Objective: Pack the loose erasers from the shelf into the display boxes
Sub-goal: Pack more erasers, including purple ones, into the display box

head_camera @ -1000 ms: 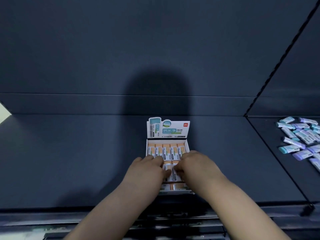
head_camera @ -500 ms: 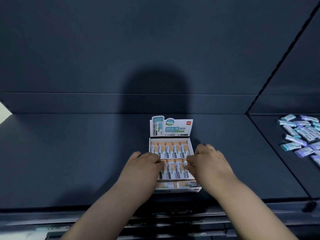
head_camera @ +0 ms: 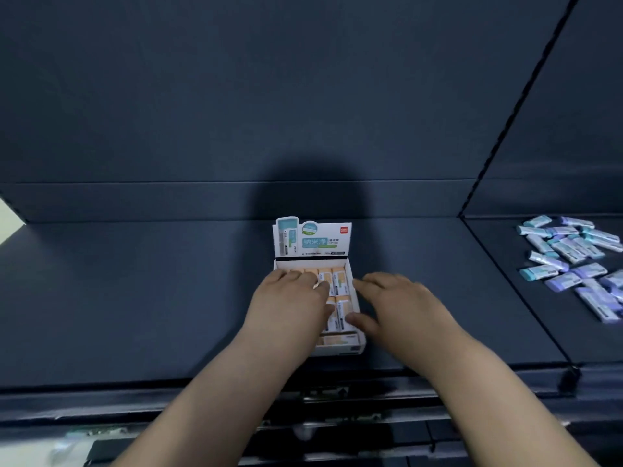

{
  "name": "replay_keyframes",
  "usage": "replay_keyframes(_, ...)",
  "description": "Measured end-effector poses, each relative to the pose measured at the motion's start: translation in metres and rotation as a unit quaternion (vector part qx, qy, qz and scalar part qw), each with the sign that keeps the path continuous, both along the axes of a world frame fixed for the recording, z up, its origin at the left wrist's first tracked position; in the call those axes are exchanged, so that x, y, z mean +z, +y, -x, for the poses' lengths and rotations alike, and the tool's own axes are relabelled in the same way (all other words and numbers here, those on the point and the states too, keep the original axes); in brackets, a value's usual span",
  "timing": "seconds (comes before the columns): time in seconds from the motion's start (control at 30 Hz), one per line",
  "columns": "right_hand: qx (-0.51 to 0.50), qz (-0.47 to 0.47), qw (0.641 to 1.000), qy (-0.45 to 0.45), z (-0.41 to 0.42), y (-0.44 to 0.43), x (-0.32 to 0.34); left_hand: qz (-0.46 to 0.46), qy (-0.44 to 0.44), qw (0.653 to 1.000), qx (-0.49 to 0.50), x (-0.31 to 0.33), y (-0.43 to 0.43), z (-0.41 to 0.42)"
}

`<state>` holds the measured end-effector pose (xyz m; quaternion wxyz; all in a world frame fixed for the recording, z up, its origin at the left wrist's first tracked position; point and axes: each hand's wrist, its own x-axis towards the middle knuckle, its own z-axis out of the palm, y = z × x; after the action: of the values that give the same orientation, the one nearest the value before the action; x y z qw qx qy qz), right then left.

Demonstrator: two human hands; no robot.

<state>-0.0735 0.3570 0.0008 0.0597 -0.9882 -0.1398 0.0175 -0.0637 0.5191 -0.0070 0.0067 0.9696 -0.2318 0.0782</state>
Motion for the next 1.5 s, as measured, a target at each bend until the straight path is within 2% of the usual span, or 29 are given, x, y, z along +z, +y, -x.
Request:
replay_keyframes(0.37, 0.021, -0.059, 0.998, 0.012, 0.028, -0.126, 0.019, 0.042, 0.031, 0.998, 0.022, 0.019, -0.122, 0.033)
replay_keyframes(0.73, -0.043, -0.065, 0.997, 0.011, 0.077, -0.278, 0.020, 0.044, 0.037, 0.998, -0.010, 0.015, -0.264, 0.059)
replay_keyframes(1.07, -0.105, -0.087, 0.991, 0.013, 0.067, -0.326, 0.004, 0.023, 0.063, 0.996, -0.056, 0.010, -0.316, 0.032)
replay_keyframes(1.3, -0.145, -0.099, 0.984, -0.016, 0.046, -0.352, -0.002, 0.041, 0.073, 0.993, -0.082, 0.007, -0.338, -0.008)
replay_keyframes(1.5, -0.171, -0.113, 0.979, -0.006, 0.032, -0.390, -0.016, 0.056, 0.078, 0.992, -0.083, 0.002, -0.365, -0.024)
